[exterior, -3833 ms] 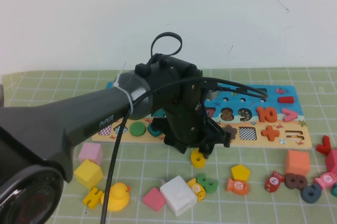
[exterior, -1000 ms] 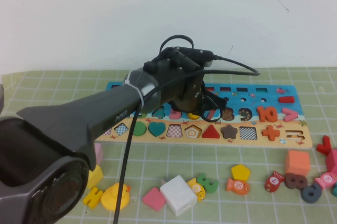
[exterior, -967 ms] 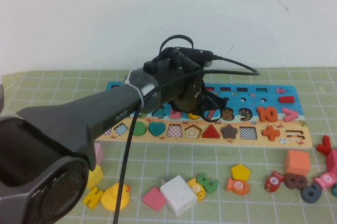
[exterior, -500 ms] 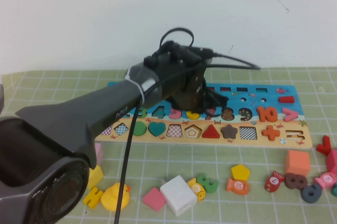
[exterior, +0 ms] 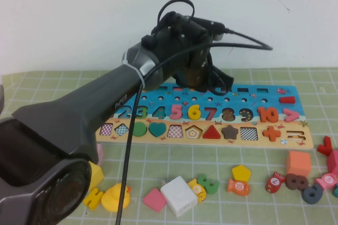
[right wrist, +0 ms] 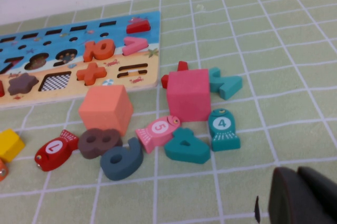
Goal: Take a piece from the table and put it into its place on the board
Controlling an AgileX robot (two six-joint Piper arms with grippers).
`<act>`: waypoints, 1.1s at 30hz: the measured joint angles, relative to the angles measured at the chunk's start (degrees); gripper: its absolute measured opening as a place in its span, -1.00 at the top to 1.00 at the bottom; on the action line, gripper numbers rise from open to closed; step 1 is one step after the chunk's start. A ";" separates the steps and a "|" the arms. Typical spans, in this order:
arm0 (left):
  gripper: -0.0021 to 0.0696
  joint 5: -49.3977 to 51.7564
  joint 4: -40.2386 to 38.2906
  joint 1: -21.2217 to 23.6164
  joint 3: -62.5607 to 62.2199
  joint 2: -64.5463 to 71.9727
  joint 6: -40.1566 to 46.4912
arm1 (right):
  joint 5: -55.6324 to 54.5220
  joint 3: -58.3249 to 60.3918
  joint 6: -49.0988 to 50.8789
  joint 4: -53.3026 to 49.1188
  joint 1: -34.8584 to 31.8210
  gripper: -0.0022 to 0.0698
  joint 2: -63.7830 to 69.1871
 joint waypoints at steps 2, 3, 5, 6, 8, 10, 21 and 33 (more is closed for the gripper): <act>0.73 0.42 0.71 0.00 0.00 0.21 2.15 | 0.00 0.00 0.00 0.00 0.00 0.95 0.00; 0.80 0.41 1.43 0.00 0.00 0.21 3.54 | 0.00 0.00 0.00 0.00 0.00 0.95 0.00; 0.88 0.89 3.32 0.00 0.00 -0.36 5.11 | 0.00 0.00 0.00 0.00 0.00 0.95 0.00; 0.90 1.43 4.58 0.00 0.00 -1.08 5.60 | 0.00 0.00 0.00 0.00 0.00 0.95 0.00; 0.92 2.79 7.02 0.00 0.00 -3.10 5.86 | 0.00 0.00 0.00 0.00 0.00 0.95 0.00; 0.93 3.85 9.13 0.00 0.00 -6.02 6.68 | 0.00 0.00 0.00 0.00 0.00 0.95 0.00; 0.94 12.50 11.57 -0.11 -0.03 -30.96 16.58 | 0.00 0.00 0.00 0.00 0.00 0.95 0.00; 0.94 15.33 -13.92 -0.19 6.39 -54.42 35.08 | 0.00 0.00 0.00 0.00 0.00 0.95 0.00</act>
